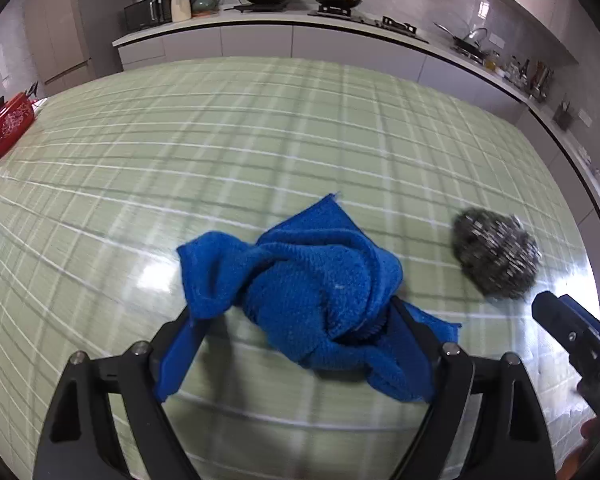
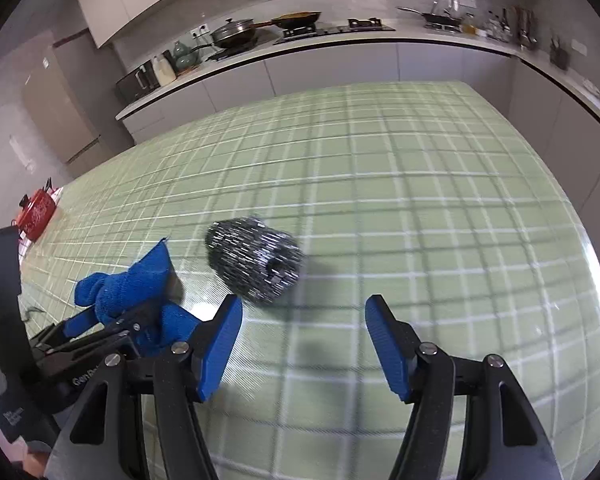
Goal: Collect trash
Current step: 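Grasp the blue cloth with the left tool while the right grasps the steel scrubber, then carry blue cloth and scrubber over the black bin and open both tools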
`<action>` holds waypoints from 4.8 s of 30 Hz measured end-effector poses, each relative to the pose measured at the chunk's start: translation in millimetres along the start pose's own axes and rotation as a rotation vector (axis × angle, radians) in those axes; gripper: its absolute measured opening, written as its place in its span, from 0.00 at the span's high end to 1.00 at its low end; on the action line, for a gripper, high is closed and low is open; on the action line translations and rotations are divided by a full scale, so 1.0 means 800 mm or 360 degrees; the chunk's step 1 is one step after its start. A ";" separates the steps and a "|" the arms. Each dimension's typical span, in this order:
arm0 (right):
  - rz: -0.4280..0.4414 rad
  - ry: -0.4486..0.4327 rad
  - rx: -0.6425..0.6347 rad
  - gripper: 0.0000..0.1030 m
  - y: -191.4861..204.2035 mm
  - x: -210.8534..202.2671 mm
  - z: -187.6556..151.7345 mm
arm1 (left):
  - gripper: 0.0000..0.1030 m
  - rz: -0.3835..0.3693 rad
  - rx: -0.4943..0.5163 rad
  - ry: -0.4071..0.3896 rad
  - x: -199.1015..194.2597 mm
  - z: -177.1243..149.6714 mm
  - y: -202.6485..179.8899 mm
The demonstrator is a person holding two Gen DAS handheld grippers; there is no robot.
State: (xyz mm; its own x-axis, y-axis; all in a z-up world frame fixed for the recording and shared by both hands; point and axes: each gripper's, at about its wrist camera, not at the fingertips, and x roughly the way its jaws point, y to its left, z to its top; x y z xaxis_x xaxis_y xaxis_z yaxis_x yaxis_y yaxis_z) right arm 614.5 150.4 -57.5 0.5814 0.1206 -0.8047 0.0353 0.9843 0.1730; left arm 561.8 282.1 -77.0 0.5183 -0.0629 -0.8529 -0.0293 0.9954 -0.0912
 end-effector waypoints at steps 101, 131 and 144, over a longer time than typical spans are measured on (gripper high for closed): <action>-0.0211 -0.0331 0.0283 0.61 -0.436 -0.389 -0.241 | 0.55 -0.0501 0.0599 -0.0349 -0.248 -0.262 -0.422; 0.0076 0.0078 0.0223 0.38 -0.690 -0.219 -0.270 | 0.36 -0.0238 0.0403 0.0142 -0.052 -0.354 -0.580; -0.0034 -0.0138 0.0350 0.32 -0.726 -0.311 -0.260 | 0.15 -0.0100 0.0384 -0.0016 -0.133 -0.334 -0.601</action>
State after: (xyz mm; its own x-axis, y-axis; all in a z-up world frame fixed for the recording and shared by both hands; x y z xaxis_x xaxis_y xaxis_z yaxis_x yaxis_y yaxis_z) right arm 280.2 -424.3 -75.7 0.6460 0.0788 -0.7593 0.2190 0.9337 0.2833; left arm 292.8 -209.2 -80.0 0.5211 -0.1260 -0.8441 0.2075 0.9781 -0.0179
